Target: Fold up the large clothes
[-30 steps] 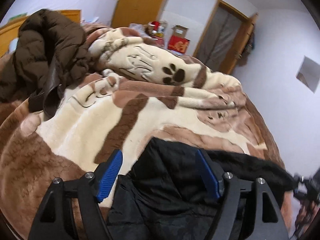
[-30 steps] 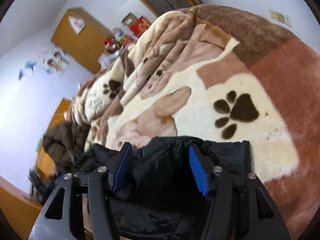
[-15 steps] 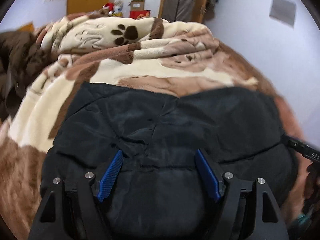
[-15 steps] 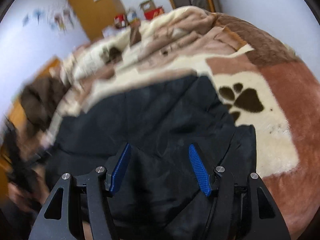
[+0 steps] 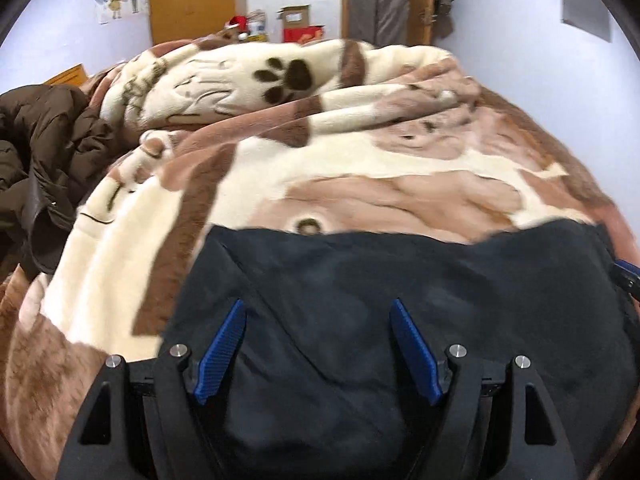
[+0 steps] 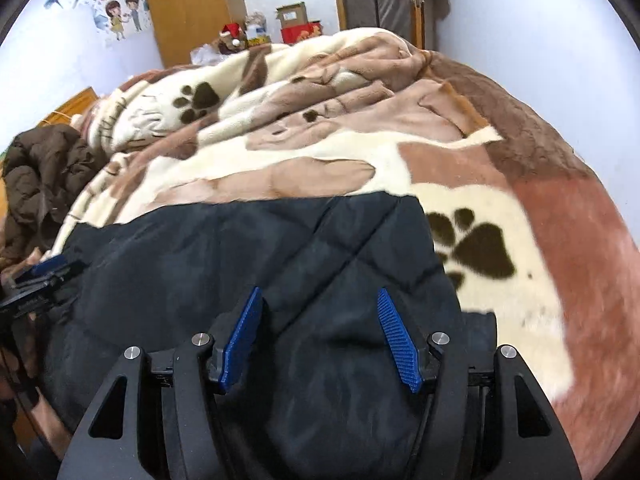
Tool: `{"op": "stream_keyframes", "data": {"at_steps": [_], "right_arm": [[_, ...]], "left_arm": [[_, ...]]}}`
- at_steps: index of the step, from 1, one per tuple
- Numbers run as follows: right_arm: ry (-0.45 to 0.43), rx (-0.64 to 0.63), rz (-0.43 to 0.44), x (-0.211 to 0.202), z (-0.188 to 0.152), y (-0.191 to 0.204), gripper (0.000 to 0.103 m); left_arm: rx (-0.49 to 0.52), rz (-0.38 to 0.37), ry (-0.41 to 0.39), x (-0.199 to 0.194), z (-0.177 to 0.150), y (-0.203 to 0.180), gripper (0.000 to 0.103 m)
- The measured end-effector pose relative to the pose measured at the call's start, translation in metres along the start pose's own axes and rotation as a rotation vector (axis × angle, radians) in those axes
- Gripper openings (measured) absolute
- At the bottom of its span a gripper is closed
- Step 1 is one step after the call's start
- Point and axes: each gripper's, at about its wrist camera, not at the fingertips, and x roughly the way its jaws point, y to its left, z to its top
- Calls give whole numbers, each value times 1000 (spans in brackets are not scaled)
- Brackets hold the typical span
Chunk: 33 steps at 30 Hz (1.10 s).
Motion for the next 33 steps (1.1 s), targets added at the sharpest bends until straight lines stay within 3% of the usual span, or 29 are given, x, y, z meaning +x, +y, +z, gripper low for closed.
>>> {"op": "stream_keyframes", "data": {"at_steps": [3, 7, 18, 25, 27, 33], "right_arm": [[70, 7, -62, 44, -1, -13, 61], [60, 56, -60, 63, -10, -26, 61], [23, 66, -81, 84, -16, -24, 61], [71, 75, -77, 78, -7, -26, 61], [76, 72, -83, 61, 0, -23, 61], [-90, 32, 17, -5, 9, 21, 61]], "left_arm": [[-41, 18, 29, 28, -1, 14, 78], [-76, -4, -2, 44, -13, 18, 80], [-89, 20, -45, 66, -24, 12, 80], [-56, 63, 18, 53, -10, 7, 77], [-76, 32, 8, 33, -3, 6, 75], [-26, -164, -112, -26, 17, -49, 74]]}}
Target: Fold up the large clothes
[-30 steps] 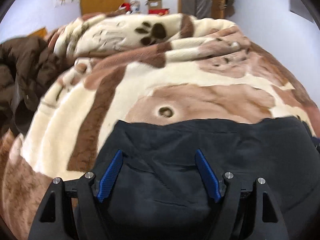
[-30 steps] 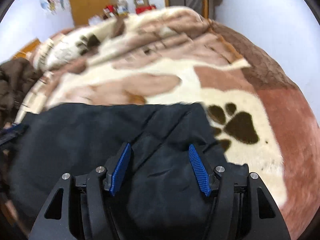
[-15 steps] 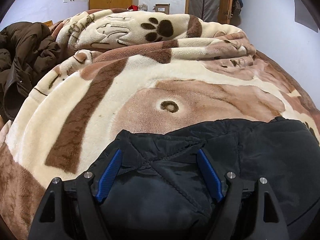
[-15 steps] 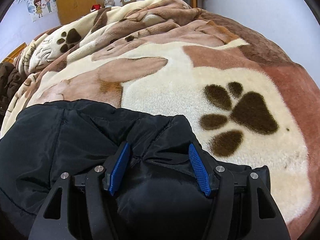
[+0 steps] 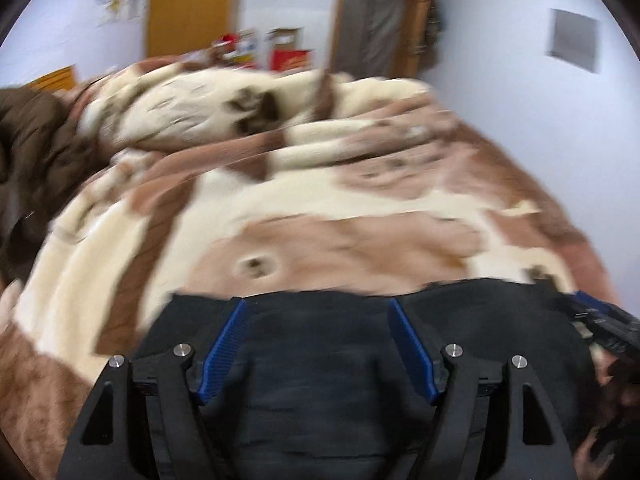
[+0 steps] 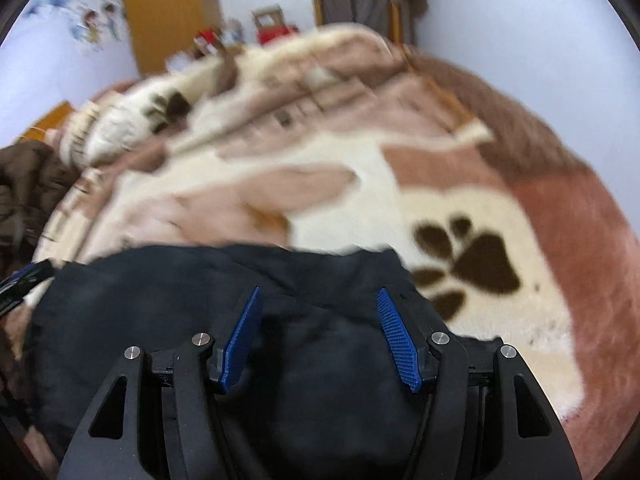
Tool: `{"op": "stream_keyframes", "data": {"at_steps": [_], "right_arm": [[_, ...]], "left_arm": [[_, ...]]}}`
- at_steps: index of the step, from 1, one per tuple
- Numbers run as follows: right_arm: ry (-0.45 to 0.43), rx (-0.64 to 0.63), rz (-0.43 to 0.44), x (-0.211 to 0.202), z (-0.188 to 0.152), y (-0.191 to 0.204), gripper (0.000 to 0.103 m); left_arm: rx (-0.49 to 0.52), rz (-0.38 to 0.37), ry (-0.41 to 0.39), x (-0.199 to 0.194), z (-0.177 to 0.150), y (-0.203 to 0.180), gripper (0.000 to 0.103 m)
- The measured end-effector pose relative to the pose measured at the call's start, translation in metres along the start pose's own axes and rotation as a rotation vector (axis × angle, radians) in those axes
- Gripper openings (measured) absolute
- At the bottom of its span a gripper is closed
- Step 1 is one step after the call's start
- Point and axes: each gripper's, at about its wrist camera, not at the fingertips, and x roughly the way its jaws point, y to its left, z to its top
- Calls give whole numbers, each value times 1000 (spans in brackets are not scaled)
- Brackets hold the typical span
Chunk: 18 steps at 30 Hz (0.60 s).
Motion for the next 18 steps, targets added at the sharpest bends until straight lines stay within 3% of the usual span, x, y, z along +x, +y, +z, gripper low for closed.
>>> {"op": "stream_keyframes", "data": {"at_steps": [3, 6, 8, 18], "right_arm": [[46, -35, 50, 17, -4, 22, 61], [150, -47, 41, 61, -19, 23, 61], [139, -22, 62, 71, -22, 15, 61], [114, -62, 6, 93, -34, 19, 61]], "left_arm": [[86, -47, 33, 21, -4, -38, 74], [87, -29, 152, 68, -22, -48, 73], [59, -26, 155, 82, -29, -43, 73], [79, 10, 158, 102, -40, -50, 73]]}}
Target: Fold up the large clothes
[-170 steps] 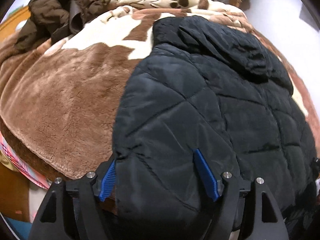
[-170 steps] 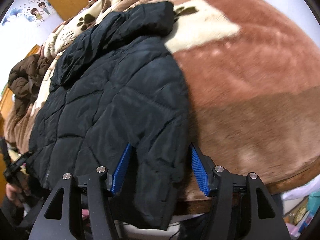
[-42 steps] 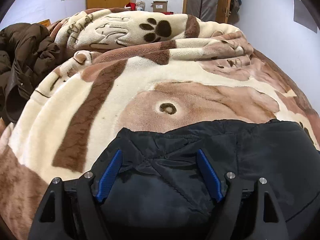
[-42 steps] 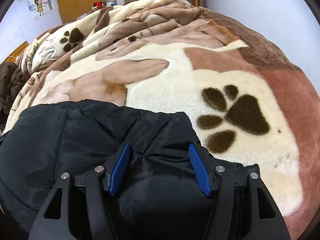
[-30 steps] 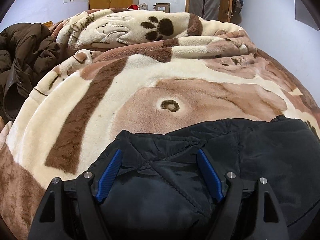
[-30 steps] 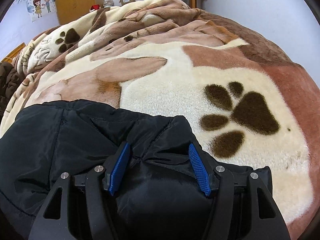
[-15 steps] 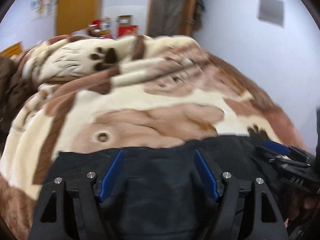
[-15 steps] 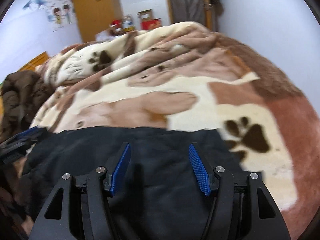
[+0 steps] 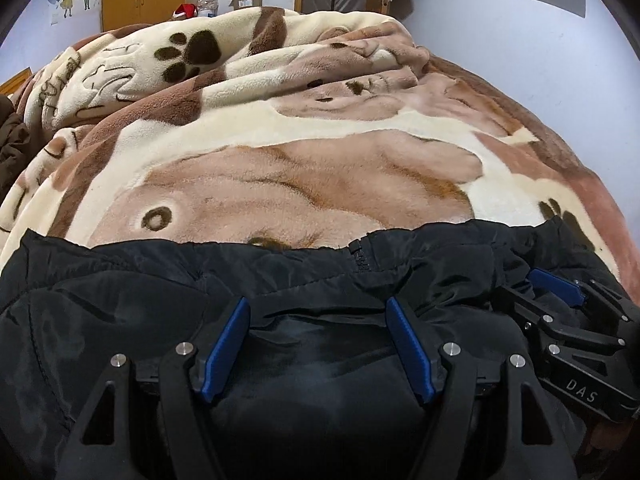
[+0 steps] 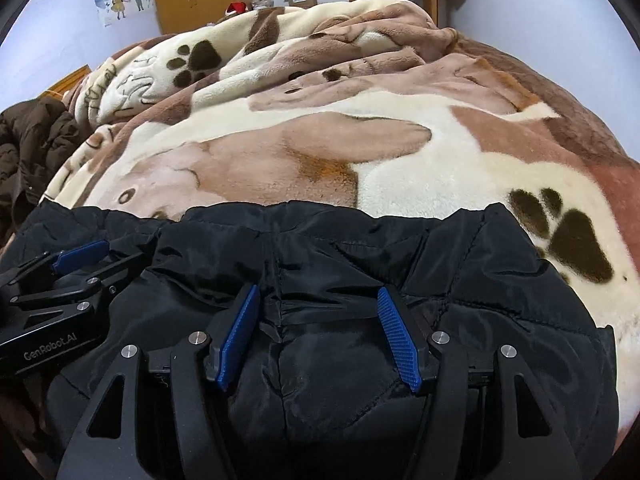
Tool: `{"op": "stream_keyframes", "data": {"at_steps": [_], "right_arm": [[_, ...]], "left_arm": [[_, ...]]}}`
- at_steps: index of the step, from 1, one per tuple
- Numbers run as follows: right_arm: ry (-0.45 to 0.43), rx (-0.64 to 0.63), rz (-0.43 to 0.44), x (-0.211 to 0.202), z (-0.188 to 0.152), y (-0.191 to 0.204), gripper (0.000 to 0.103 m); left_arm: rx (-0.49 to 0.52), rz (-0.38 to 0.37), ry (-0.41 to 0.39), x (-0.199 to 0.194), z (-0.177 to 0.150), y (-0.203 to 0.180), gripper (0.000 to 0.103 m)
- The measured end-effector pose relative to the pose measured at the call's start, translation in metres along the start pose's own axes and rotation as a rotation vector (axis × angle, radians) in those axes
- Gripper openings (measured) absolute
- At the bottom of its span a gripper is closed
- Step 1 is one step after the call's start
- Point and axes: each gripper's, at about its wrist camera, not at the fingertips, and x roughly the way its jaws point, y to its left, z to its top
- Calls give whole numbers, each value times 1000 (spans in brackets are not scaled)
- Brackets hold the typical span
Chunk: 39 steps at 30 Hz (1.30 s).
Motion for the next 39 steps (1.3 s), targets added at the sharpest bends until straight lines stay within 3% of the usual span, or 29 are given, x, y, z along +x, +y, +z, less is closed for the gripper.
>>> {"op": "stream_keyframes", "data": {"at_steps": [5, 8, 11, 15, 18, 26, 31, 35, 39], "right_arm": [[26, -9, -2, -20, 11, 0, 60], [-54, -21, -27, -50, 19, -11, 59], [-48, 32, -87, -51, 19, -42, 59], [0, 149, -84, -34, 8, -79, 59], [-6, 120, -101, -24, 3, -73, 59], [25, 140, -98, 0, 5, -76, 59], [50, 144, -92, -24, 14, -76, 59], [-80, 140, -52, -90, 6, -76, 58], [-35, 137, -87, -77, -22, -85, 58]], "left_arm": [[6, -3, 33, -9, 9, 2, 72], [31, -21, -14, -40, 20, 12, 67], [42, 32, -99, -68, 26, 41, 67], [-7, 153, -24, -49, 17, 96, 66], [-61, 100, -12, -32, 5, 112, 66], [-86, 95, 15, -2, 3, 109, 66], [-97, 88, 14, -39, 10, 113, 60], [-121, 75, -92, -93, -6, 137, 60], [-188, 87, -25, -76, -32, 166, 61]]}}
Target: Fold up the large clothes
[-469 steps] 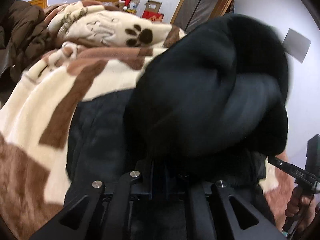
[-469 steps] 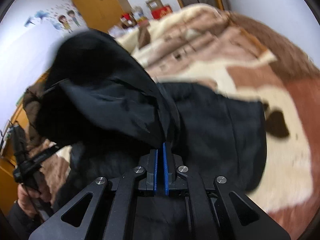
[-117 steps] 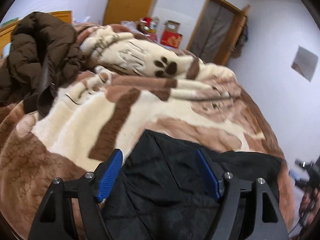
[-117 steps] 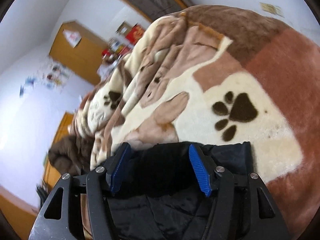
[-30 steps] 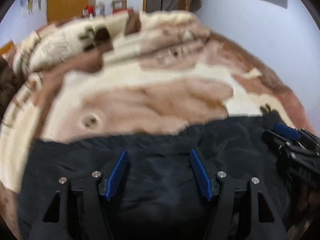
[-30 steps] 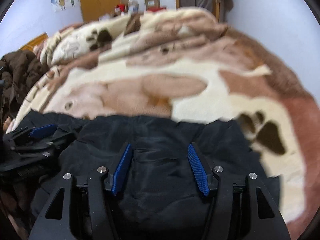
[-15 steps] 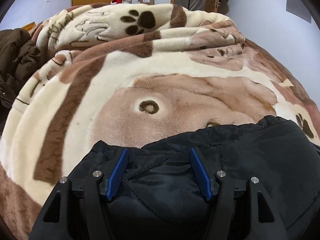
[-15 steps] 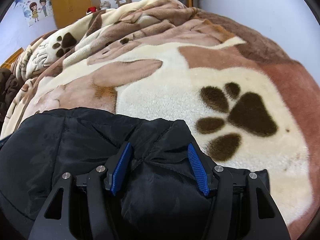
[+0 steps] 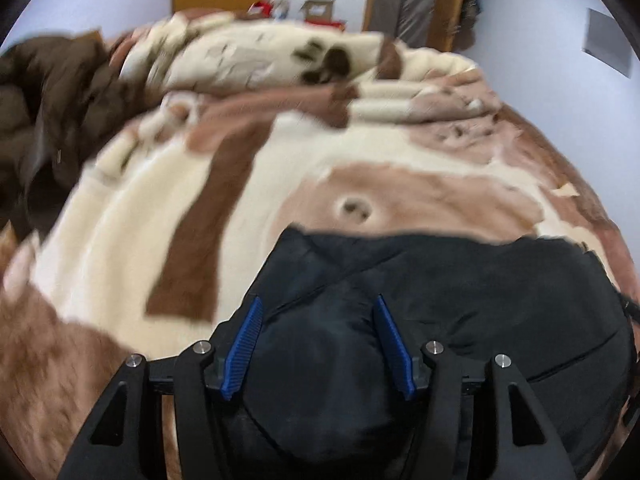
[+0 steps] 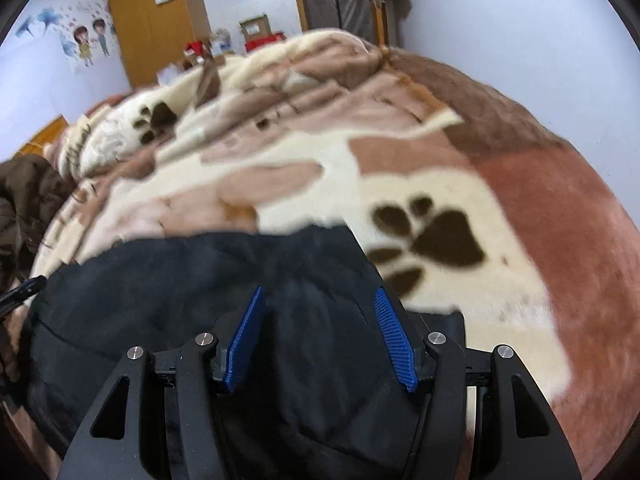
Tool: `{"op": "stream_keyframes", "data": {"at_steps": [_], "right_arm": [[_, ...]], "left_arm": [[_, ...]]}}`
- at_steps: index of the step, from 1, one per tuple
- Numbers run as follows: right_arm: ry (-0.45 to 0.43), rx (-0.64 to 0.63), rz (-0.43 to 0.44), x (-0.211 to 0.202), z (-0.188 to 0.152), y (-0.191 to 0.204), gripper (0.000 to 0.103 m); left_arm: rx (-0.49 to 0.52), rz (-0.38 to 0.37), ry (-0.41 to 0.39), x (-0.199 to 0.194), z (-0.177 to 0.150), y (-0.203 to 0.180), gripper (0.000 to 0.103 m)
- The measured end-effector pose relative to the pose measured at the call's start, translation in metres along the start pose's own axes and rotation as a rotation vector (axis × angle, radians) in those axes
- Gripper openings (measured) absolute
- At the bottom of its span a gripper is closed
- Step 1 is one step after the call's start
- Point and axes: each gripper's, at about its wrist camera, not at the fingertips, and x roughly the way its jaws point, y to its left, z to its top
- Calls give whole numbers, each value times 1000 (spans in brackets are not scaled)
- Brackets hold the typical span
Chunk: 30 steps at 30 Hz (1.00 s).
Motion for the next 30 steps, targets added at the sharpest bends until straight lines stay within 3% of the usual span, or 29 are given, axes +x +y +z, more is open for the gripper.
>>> {"op": "stream_keyframes", "data": {"at_steps": [5, 12, 30], "right_arm": [[-44, -23, -31, 21, -9, 2, 58], [-66, 3, -11, 31, -14, -5, 58], [-62, -8, -25, 34, -15, -3, 58]], "left_arm": [[0, 4, -29, 17, -6, -2, 62], [5, 7, -56, 29, -12, -7, 63], [-1, 4, -53, 32, -13, -5, 64]]}}
